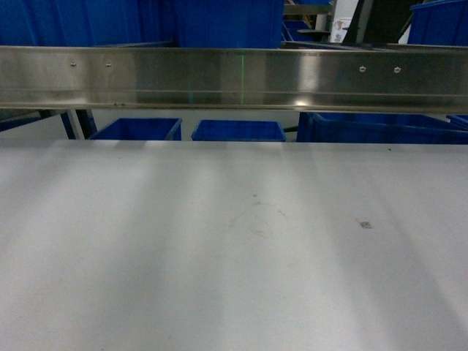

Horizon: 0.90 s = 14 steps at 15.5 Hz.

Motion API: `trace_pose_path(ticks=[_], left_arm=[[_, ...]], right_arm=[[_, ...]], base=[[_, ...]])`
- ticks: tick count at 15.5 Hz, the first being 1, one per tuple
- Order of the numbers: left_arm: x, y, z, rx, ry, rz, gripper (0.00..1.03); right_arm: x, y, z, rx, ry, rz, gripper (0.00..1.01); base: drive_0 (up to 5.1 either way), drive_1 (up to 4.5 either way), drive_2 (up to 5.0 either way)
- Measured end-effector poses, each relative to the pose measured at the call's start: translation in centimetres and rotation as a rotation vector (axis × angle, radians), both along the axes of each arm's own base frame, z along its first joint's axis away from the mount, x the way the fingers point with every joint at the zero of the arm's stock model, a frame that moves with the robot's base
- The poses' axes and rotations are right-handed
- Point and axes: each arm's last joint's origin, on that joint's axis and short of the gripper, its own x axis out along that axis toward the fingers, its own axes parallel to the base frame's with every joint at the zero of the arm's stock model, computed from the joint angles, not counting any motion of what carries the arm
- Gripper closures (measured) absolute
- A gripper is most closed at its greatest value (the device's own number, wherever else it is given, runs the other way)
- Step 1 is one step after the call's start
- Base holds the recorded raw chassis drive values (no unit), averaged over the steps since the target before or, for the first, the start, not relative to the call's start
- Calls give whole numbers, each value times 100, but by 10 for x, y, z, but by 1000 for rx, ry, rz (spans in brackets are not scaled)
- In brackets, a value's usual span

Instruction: Place magnetic block on left shelf second layer

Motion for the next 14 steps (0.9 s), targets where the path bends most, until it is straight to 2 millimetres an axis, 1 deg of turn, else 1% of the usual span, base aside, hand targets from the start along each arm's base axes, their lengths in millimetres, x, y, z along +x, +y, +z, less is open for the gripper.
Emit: trace_pose_path(ticks=[14], left_arm=[[0,0,0,0,2,0,5]], right_arm=[[0,0,0,0,-1,0,67]], base=[[-506,240,240]])
